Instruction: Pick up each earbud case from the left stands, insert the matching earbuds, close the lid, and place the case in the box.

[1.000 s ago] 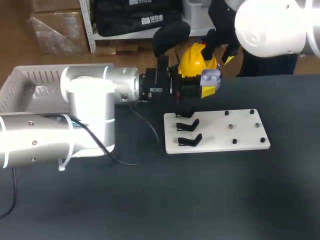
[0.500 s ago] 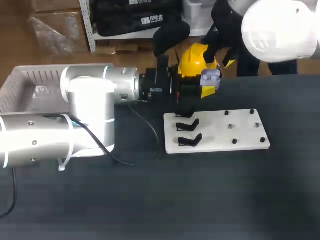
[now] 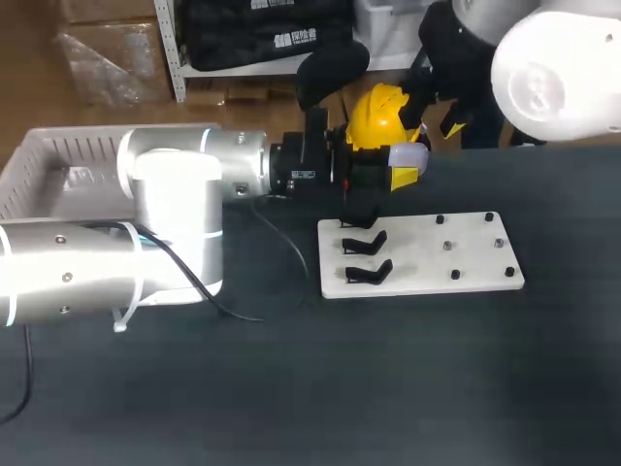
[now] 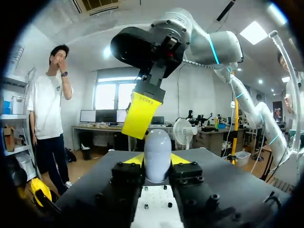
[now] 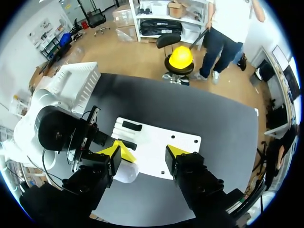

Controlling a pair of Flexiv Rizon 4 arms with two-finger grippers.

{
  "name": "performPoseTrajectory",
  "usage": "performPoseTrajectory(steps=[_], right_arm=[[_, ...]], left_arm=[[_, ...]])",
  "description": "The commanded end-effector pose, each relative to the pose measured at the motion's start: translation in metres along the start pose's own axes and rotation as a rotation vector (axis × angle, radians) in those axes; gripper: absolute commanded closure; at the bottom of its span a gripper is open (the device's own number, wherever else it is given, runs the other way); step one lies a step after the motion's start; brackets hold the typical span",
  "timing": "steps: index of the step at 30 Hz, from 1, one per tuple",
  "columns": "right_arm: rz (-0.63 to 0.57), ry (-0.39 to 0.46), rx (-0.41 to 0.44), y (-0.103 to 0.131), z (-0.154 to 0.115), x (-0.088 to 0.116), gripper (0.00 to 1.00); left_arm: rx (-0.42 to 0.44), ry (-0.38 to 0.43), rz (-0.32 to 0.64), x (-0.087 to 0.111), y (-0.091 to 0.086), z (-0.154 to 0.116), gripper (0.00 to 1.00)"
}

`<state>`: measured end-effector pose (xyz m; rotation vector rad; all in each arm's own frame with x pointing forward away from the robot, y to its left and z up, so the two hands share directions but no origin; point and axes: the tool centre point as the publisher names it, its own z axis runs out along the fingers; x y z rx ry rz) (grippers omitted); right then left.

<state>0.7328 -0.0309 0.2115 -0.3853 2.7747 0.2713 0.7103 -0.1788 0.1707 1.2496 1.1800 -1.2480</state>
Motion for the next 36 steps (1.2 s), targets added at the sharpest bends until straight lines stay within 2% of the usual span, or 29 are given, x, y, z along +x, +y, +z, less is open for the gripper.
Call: performPoseTrajectory(steps=[1,2,4,6,10,13,14,16,20,27,30,34,36], right_arm=[[0.021,-0.019,0.006,-0.002,-0.007,0.009,0.42],[0.028,-0.024,0.005,-0.005,-0.012,0.008,0.42],[0.04,-0.04,0.018,-0.012,-0.028,0.004,0.33],[0.032,-0.052,0.043,-0.017,-0.04,0.001,0.17],[0.022,-0.083,0.058,-0.025,-0.056,0.004,0.12],[0.03,-0.093,0.059,-0.03,-0.064,0.013,0.02],[0.03,-0.093,0.058,-0.031,-0.065,0.015,0.02],[0.025,-0.095,0.059,-0.034,-0.067,0.022,0.0],[0.019,-0.129,0.028,-0.039,-0.069,0.033,0.0],[-0.076,-0.208,-0.101,-0.046,-0.074,0.056,0.0],[-0.115,-0.243,-0.113,-0.048,-0.081,0.066,0.0],[-0.191,-0.247,-0.1,-0.04,-0.082,0.073,0.0],[-0.191,-0.247,-0.1,-0.04,-0.082,0.073,0.0]], left_arm=[[-0.002,-0.001,0.001,0.0,0.0,0.0,1.0],[-0.002,-0.001,0.001,0.0,0.0,0.0,1.0],[-0.002,-0.001,0.001,0.0,0.0,0.0,1.0],[-0.002,-0.001,0.001,0.0,0.0,0.0,1.0],[-0.002,-0.001,0.001,0.0,0.0,0.0,1.0],[-0.002,-0.001,0.001,0.0,0.0,0.0,1.0],[-0.002,-0.001,0.001,0.0,0.0,0.0,1.0],[-0.018,0.017,0.042,-0.013,-0.005,-0.012,1.0],[-0.067,0.028,0.061,-0.034,-0.017,-0.043,1.0],[-0.118,0.116,0.115,-0.063,-0.033,-0.093,1.0],[-0.188,0.177,0.096,-0.06,-0.034,-0.123,1.0],[-0.226,0.233,0.075,-0.056,-0.034,-0.159,1.0],[-0.246,0.254,0.069,-0.056,-0.031,-0.178,1.0]])
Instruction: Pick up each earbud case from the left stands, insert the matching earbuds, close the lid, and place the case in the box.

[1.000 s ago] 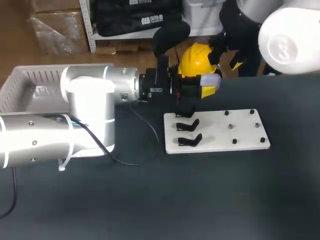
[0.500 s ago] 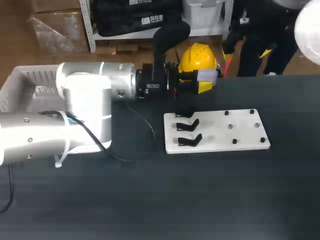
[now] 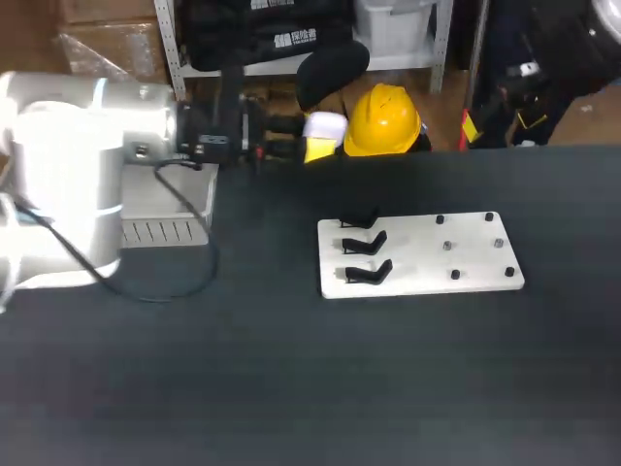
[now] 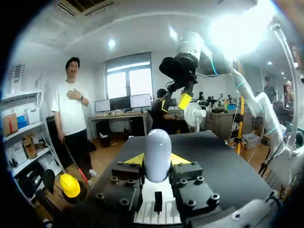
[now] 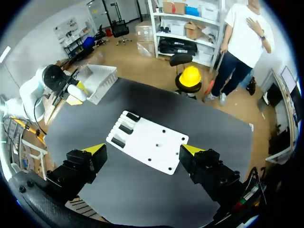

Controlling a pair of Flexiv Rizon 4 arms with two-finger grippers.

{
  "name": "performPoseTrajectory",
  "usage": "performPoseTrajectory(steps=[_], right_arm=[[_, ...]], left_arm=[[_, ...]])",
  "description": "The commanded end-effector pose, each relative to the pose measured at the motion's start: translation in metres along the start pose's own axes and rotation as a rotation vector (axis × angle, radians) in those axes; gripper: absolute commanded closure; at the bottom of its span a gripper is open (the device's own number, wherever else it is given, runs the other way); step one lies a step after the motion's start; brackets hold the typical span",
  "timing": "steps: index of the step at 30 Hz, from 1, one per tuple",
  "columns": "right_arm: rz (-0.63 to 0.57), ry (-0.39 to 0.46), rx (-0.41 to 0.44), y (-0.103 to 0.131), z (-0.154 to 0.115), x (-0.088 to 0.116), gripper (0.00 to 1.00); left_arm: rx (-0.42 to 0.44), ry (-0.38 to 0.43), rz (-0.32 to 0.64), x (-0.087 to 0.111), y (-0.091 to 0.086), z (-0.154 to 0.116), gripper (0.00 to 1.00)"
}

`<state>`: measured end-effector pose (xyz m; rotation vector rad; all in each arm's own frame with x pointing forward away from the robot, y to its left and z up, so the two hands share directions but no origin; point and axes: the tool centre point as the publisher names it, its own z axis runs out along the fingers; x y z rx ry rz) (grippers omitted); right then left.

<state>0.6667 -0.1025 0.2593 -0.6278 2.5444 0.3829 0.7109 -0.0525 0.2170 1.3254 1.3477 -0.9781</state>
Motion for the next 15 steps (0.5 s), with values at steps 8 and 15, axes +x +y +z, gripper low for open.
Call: performPoseTrajectory(steps=[8,15], right_arm=[[0.001,-0.08,0.013,0.004,-0.004,0.011,0.0],[0.001,-0.08,0.013,0.004,-0.004,0.011,0.0]], left_arm=[[-0.157,0.109,-0.04,0.018,-0.005,-0.116,1.0],[-0.209,0.162,-0.071,0.044,0.015,-0.173,1.0]])
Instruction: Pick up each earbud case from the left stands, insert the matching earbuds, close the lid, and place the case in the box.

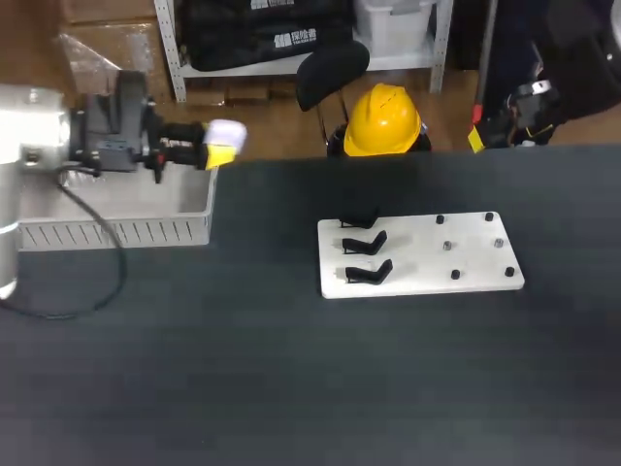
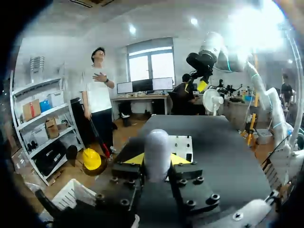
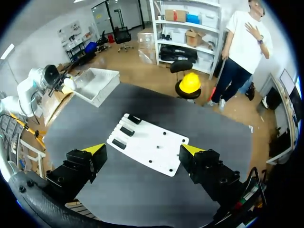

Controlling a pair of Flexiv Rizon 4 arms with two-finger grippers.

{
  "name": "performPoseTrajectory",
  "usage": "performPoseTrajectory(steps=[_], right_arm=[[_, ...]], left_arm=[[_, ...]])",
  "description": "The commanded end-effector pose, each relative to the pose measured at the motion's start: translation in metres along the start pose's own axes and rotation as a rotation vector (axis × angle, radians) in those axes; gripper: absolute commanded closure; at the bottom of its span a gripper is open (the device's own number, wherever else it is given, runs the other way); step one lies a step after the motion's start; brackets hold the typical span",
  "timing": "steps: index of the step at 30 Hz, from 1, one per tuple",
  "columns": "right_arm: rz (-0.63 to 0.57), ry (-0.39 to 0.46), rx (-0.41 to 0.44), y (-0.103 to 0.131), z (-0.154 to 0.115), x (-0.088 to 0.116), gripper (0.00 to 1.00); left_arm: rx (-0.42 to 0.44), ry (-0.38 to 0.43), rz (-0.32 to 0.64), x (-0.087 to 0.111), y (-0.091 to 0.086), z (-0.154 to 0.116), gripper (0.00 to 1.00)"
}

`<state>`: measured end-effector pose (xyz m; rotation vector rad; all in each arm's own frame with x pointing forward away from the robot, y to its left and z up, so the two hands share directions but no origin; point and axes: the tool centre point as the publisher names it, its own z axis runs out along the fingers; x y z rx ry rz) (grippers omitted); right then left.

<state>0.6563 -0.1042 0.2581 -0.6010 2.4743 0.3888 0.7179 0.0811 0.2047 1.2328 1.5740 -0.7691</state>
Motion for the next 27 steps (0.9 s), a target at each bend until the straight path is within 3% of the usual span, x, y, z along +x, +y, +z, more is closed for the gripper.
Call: performPoseTrajectory(steps=[1,6,11,13,20,27], right_arm=[[0.002,-0.007,0.006,0.001,0.0,0.002,0.0],[0.002,-0.007,0.006,0.001,0.0,0.002,0.0],[0.002,-0.007,0.006,0.001,0.0,0.002,0.0],[0.002,-0.007,0.006,0.001,0.0,0.002,0.0],[0.002,-0.007,0.006,0.001,0.0,0.002,0.0],[0.002,-0.007,0.006,0.001,0.0,0.002,0.0]], left_arm=[[-0.021,0.014,-0.011,0.015,0.014,-0.052,1.0],[-0.117,0.057,-0.041,0.049,0.037,-0.078,1.0],[-0.19,0.079,-0.078,0.085,0.052,-0.085,1.0],[-0.196,0.07,-0.078,0.093,0.062,-0.087,1.0],[-0.173,0.188,-0.09,0.126,0.099,-0.08,1.0],[-0.187,0.204,-0.111,0.155,0.13,-0.061,1.0]])
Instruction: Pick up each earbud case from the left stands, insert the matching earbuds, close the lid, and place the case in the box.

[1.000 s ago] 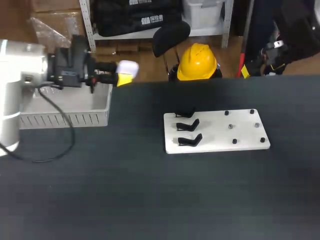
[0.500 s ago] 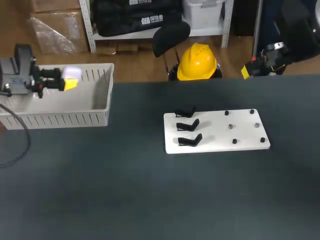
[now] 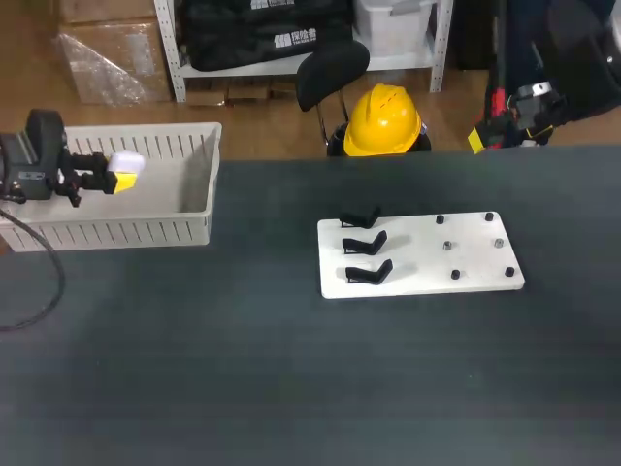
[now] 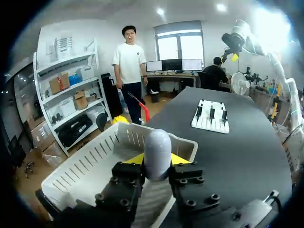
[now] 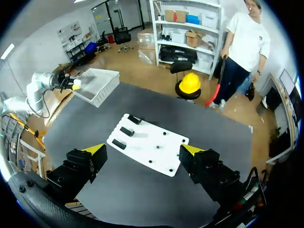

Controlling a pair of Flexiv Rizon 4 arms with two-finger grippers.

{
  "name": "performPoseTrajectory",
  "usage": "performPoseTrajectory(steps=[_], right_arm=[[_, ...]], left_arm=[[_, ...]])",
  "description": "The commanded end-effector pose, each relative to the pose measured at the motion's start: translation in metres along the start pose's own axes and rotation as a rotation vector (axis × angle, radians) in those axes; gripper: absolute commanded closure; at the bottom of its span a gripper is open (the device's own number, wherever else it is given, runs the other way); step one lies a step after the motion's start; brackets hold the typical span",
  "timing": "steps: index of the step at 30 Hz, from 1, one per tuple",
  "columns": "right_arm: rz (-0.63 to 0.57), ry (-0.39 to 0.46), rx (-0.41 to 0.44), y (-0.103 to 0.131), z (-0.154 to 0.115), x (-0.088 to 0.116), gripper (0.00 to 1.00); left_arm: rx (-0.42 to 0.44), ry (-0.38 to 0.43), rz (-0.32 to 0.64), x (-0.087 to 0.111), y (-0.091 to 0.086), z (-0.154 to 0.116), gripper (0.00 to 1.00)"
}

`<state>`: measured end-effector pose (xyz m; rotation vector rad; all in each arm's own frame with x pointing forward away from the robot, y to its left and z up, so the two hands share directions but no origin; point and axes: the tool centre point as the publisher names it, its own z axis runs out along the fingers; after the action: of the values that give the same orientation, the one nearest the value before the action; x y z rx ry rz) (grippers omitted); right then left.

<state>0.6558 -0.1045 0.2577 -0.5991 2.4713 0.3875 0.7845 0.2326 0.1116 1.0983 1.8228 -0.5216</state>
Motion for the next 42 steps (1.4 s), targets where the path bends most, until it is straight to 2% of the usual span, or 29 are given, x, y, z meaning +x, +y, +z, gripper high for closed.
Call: performPoseTrajectory(steps=[1,5,10,11,12,13,14,17,19,24,33,36,40,42], right_arm=[[0.002,-0.003,0.004,0.001,0.0,0.001,0.0],[0.002,-0.003,0.004,0.001,0.0,0.001,0.0],[0.002,-0.003,0.004,0.001,0.0,0.001,0.0],[0.002,-0.003,0.004,0.001,0.0,0.001,0.0],[0.002,-0.003,0.004,0.001,0.0,0.001,0.0],[0.002,-0.003,0.004,0.001,0.0,0.001,0.0],[0.002,-0.003,0.004,0.001,0.0,0.001,0.0],[0.002,-0.003,0.004,0.001,0.0,0.001,0.0],[0.002,-0.003,0.004,0.001,0.0,0.001,0.0],[0.002,-0.003,0.004,0.001,0.0,0.001,0.0],[0.002,-0.003,0.004,0.001,0.0,0.001,0.0],[0.002,-0.003,0.004,0.001,0.0,0.001,0.0],[0.002,-0.003,0.004,0.001,0.0,0.001,0.0],[0.002,-0.003,0.004,0.001,0.0,0.001,0.0]], left_arm=[[0.041,0.022,-0.022,0.012,0.027,0.035,1.0],[0.055,0.058,-0.027,0.019,0.034,0.048,1.0],[0.043,0.055,-0.039,0.023,0.037,0.058,1.0],[0.051,0.059,-0.046,0.024,0.038,0.06,0.97],[0.052,0.058,-0.047,0.023,0.038,0.06,0.77],[0.055,0.054,-0.041,0.022,0.038,0.06,0.48],[0.059,0.053,-0.038,0.022,0.038,0.06,0.45],[0.078,0.076,-0.049,0.025,0.037,0.061,0.0],[0.081,0.069,-0.054,0.025,0.036,0.062,0.0],[0.103,0.042,-0.037,0.004,0.016,0.062,0.0],[0.174,0.075,-0.067,-0.042,-0.038,0.061,0.0],[0.172,0.084,-0.068,-0.055,-0.06,0.063,0.0],[0.164,0.09,-0.078,-0.057,-0.078,0.068,0.0],[0.161,0.078,-0.088,-0.066,-0.095,0.068,0.0]])
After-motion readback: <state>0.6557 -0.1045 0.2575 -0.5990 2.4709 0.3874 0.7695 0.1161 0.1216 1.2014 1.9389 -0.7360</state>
